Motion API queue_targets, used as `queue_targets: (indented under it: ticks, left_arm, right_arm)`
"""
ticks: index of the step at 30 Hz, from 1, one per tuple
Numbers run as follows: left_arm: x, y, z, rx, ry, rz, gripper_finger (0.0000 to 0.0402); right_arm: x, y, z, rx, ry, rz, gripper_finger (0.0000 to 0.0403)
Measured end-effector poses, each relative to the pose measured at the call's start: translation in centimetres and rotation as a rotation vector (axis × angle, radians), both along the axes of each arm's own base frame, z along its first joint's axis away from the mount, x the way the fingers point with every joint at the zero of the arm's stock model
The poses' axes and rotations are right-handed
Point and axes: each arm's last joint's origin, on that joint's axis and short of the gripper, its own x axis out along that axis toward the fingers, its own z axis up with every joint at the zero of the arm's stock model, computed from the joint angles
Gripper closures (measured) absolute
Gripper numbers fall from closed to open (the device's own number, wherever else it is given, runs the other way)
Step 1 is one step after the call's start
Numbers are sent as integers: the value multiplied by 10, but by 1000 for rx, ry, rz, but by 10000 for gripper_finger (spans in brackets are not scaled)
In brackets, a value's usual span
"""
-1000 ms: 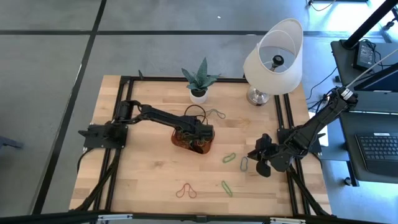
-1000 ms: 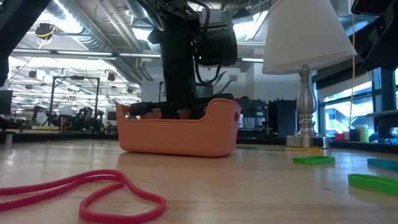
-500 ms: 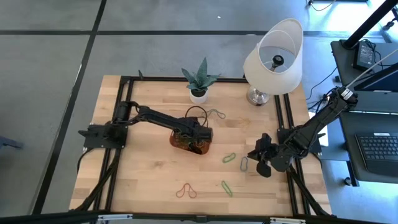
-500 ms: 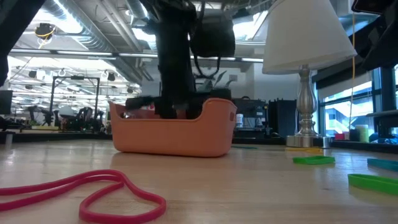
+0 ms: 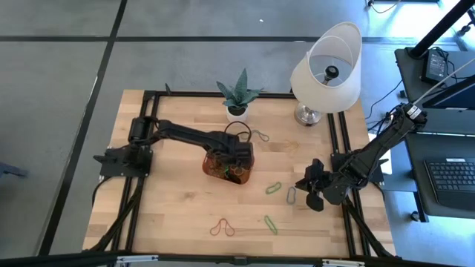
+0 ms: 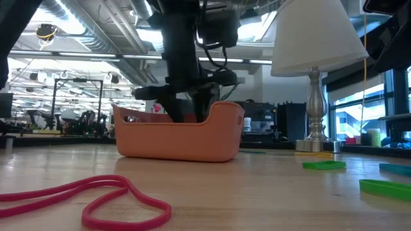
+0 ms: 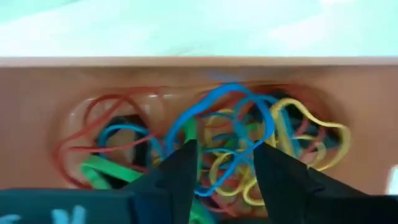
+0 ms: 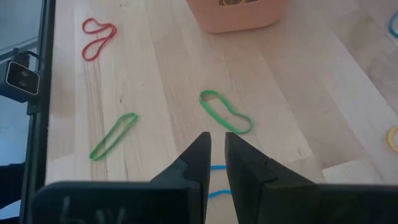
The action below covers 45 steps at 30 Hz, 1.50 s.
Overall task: Pick and place rubber bands into bin
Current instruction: Put the blue rubber band into the orange bin
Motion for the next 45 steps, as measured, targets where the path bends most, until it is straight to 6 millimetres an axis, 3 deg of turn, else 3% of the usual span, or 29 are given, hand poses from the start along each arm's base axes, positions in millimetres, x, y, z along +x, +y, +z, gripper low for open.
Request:
queue_targets:
  ticks: [7, 14, 19, 23, 26, 33, 40, 45]
  left_arm:
    - [-16, 3, 19, -6, 72, -65, 234]
    - [-32, 6, 59, 85, 4, -208, 251]
    - [-48, 7, 94, 179, -60, -368, 284]
    - [-65, 8, 112, 256, -47, -503, 345]
    - [-79, 15, 110, 272, -10, -585, 391]
    - [-105, 35, 85, 251, 50, -725, 399]
    - [-138, 54, 74, 287, -187, -824, 399]
    - [-172, 62, 83, 353, -313, -817, 399]
  right_arm:
    - [0, 0, 0, 5, -3, -2, 351]
    - [4, 1, 4, 14, -65, -33, 351]
    - [15, -5, 11, -17, -166, -86, 351]
    - [31, -12, 19, -49, -268, -96, 351]
    - [48, -17, 25, -63, -358, -119, 351]
    - [90, -30, 31, -145, -339, -211, 351]
    - [138, -54, 32, -197, -78, -401, 351]
    - [164, -83, 19, -155, 155, -559, 351]
